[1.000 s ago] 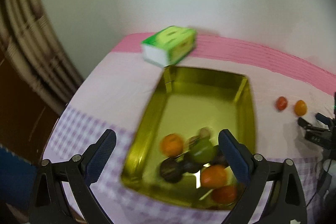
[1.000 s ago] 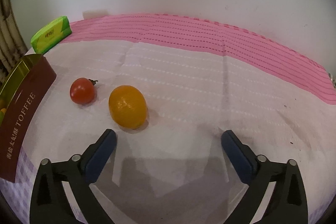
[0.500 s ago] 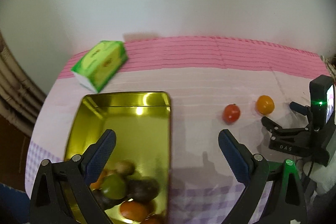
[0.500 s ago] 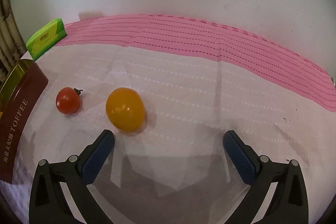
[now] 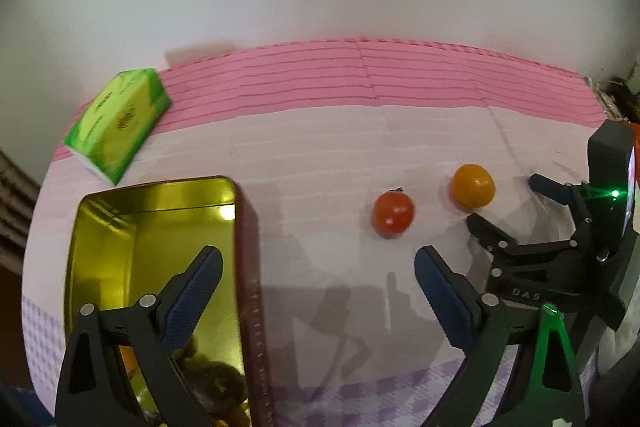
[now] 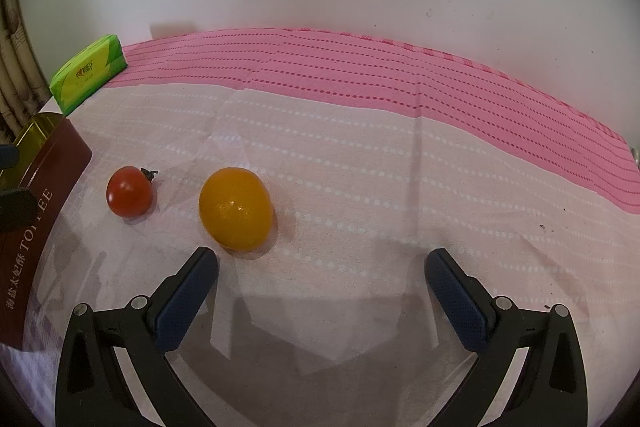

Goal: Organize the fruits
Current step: 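Move the left tool to the red cherry tomato and grasp it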

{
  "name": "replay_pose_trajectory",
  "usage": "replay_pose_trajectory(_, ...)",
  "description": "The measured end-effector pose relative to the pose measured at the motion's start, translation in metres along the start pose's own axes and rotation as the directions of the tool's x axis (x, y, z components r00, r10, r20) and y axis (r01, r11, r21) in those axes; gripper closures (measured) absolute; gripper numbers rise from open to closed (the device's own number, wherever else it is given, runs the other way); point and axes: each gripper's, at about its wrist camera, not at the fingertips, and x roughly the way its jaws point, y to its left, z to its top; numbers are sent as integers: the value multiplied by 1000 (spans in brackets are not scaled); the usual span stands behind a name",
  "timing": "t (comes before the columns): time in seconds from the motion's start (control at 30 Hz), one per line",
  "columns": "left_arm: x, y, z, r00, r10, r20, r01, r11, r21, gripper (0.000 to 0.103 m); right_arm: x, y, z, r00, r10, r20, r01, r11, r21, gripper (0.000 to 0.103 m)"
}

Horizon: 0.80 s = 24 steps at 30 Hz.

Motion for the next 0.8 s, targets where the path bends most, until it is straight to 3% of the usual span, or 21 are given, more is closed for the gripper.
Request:
replay_pose_trajectory(0.23, 18, -14, 13, 998, -53, -30, 54, 998, 31, 23, -1, 0, 1, 1000, 0, 0, 0, 1000, 1, 0)
replay_pose_trajectory(0.3, 24, -20, 15, 997, -64, -46, 66, 997, 46, 35, 0, 0, 1, 1000, 0, 0, 0, 1000, 1, 0)
replay_pose_trajectory(0.47, 40, -28, 19, 994, -81, -71, 85, 995, 58, 48, 0, 0, 1, 1000, 0, 0, 0, 1000, 1, 0)
replay_pose_trajectory(0.73, 64, -43, 27, 987, -117, -112, 125, 990, 71, 54, 0, 1, 2, 1000, 0, -1, 0, 1000, 1, 0)
replay_pose_trajectory(0.8, 69, -47, 29, 985, -120, -122, 129, 989, 73, 60, 0, 1, 2, 1000, -1, -1, 1, 1000, 1, 0)
